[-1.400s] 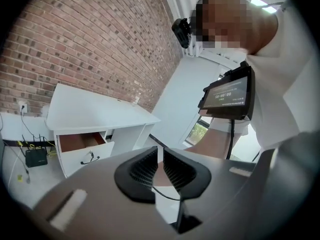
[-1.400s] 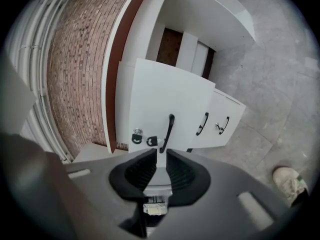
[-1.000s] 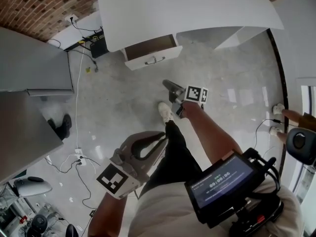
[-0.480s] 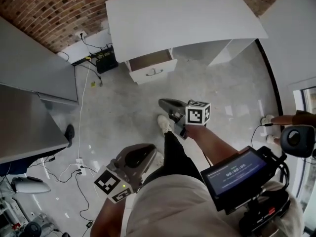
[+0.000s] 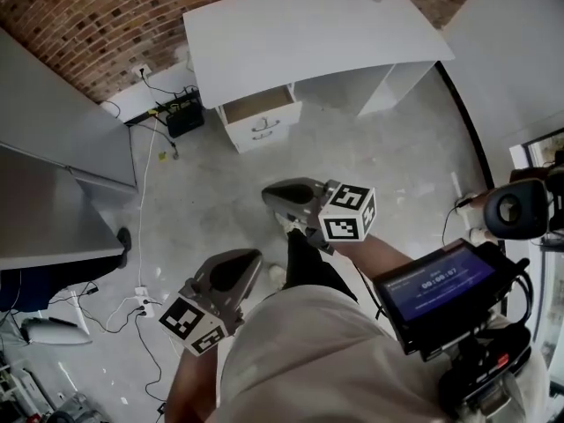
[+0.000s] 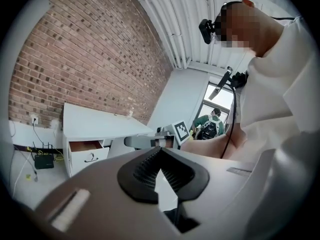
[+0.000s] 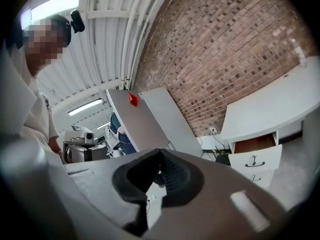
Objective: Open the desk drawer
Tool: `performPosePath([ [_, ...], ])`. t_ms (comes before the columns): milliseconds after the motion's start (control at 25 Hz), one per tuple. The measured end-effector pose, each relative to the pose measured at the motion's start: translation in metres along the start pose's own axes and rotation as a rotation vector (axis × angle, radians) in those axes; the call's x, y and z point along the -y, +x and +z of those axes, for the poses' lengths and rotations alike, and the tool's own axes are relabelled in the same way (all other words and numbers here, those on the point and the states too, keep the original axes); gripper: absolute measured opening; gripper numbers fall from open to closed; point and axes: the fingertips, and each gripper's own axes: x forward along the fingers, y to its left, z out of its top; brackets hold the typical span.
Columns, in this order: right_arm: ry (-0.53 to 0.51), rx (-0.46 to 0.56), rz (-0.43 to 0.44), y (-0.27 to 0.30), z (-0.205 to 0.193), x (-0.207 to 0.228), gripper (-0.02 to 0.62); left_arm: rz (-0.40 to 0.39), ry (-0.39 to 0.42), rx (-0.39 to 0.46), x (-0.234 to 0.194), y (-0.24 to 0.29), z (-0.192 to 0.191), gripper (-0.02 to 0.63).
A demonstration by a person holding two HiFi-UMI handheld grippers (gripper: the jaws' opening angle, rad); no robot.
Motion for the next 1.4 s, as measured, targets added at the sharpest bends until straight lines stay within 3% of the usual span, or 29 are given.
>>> performPosePath([
  [400, -0.171, -0.002, 0.029, -0.010, 0.016, -0.098, 0.003, -0.026, 0.044, -0.014, 0.040, -0.031, -0.004, 0.006],
  [1400, -0.316, -0.018, 0.060, -0.008, 0.022, -0.124, 0.003, -0.022, 0.034, -0.018, 0.036, -0.032, -0.010, 0.006],
])
